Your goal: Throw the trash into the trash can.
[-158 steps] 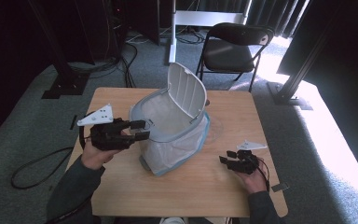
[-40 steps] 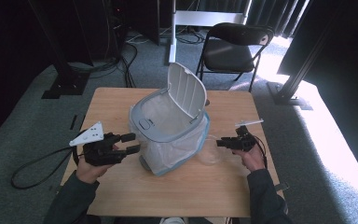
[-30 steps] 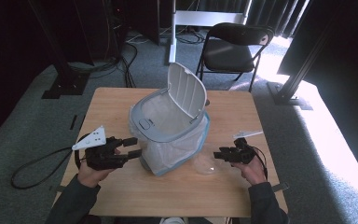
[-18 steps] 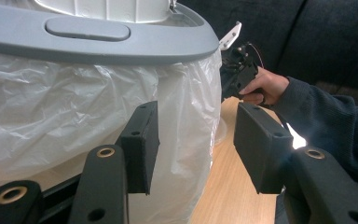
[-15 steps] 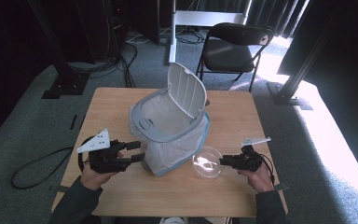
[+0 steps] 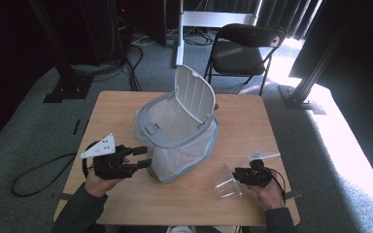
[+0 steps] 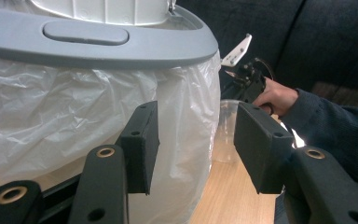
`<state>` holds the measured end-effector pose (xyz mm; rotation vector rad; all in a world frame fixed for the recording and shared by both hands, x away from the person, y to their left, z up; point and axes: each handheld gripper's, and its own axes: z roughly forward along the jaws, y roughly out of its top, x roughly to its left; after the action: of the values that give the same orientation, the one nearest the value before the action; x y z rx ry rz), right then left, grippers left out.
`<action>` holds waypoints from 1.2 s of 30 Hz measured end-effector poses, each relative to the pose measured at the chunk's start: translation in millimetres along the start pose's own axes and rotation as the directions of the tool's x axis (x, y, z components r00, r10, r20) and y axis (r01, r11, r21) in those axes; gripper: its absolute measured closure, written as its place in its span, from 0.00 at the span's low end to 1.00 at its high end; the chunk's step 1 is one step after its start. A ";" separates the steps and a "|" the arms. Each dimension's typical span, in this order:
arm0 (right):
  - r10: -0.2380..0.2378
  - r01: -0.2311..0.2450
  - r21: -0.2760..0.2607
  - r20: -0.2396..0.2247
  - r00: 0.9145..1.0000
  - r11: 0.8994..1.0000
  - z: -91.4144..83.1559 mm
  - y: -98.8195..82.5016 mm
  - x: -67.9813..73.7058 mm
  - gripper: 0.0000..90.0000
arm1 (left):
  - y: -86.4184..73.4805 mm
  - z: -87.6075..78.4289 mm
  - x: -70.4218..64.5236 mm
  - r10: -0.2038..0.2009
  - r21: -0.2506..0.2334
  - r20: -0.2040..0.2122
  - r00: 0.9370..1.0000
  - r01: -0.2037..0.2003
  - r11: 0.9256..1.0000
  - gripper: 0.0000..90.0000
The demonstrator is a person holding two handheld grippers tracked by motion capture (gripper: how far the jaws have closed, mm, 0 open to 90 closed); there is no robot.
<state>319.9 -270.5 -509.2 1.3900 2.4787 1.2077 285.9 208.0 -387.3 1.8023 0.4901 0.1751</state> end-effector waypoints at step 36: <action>-0.124 0.117 -0.072 -0.103 0.987 0.990 -61.3 -39.1 59.8 0.58 | 0.5 0.7 0.6 0.001 0.000 -0.002 1.000 -0.001 1.000 0.56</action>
<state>232.8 -274.4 -473.8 1.1703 2.5257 1.3575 286.8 207.6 -387.1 1.8031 0.4909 0.1781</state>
